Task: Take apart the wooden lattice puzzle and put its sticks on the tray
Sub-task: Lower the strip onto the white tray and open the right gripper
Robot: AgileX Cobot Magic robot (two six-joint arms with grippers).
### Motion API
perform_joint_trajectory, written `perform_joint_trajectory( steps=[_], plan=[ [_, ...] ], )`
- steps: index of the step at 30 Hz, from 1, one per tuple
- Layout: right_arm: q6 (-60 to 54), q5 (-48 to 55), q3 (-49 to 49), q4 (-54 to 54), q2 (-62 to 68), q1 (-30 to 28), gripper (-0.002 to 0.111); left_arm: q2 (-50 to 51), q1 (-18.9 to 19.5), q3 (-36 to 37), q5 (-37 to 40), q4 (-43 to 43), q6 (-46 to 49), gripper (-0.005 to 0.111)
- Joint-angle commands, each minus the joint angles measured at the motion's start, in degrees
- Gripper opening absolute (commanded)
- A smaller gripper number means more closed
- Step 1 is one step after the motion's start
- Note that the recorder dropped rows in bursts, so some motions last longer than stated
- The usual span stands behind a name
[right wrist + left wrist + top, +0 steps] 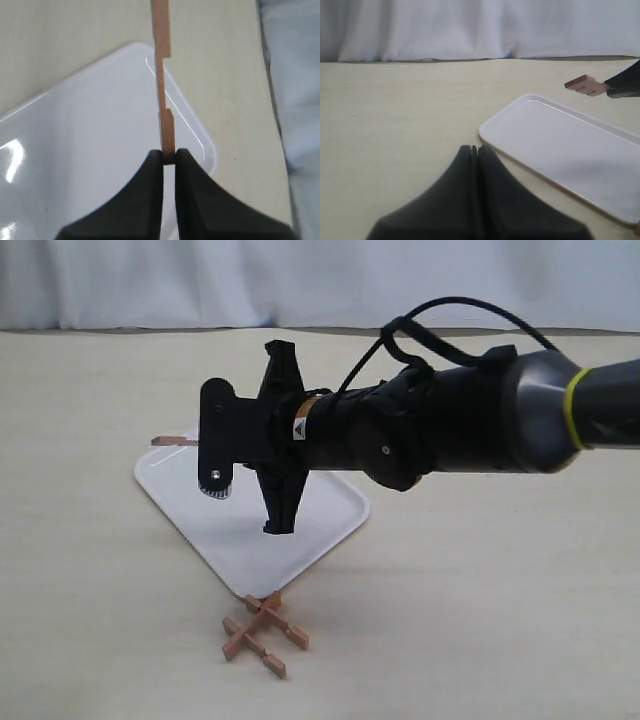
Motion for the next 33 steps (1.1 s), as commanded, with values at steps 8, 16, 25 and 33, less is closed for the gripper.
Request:
perform_joint_trajectory(
  steps=[8, 16, 25, 33],
  plan=[
    [10.58, 9.59, -0.05, 0.44, 4.73, -5.62, 0.006, -0.06, -0.49, 0.2, -0.63, 0.26, 0.0, 0.0],
    [19.92, 17.4, -0.05, -5.22, 4.58, -7.97, 0.006, -0.06, -0.49, 0.2, -0.63, 0.26, 0.0, 0.0],
    [28.56, 17.65, -0.05, -6.25, 4.35, -7.98, 0.04, -0.06, -0.49, 0.2, -0.63, 0.26, 0.0, 0.0],
    [23.0, 22.1, -0.05, -6.01, -0.99, -7.32, 0.06, -0.06, -0.49, 0.2, -0.63, 0.26, 0.0, 0.0]
  ],
)
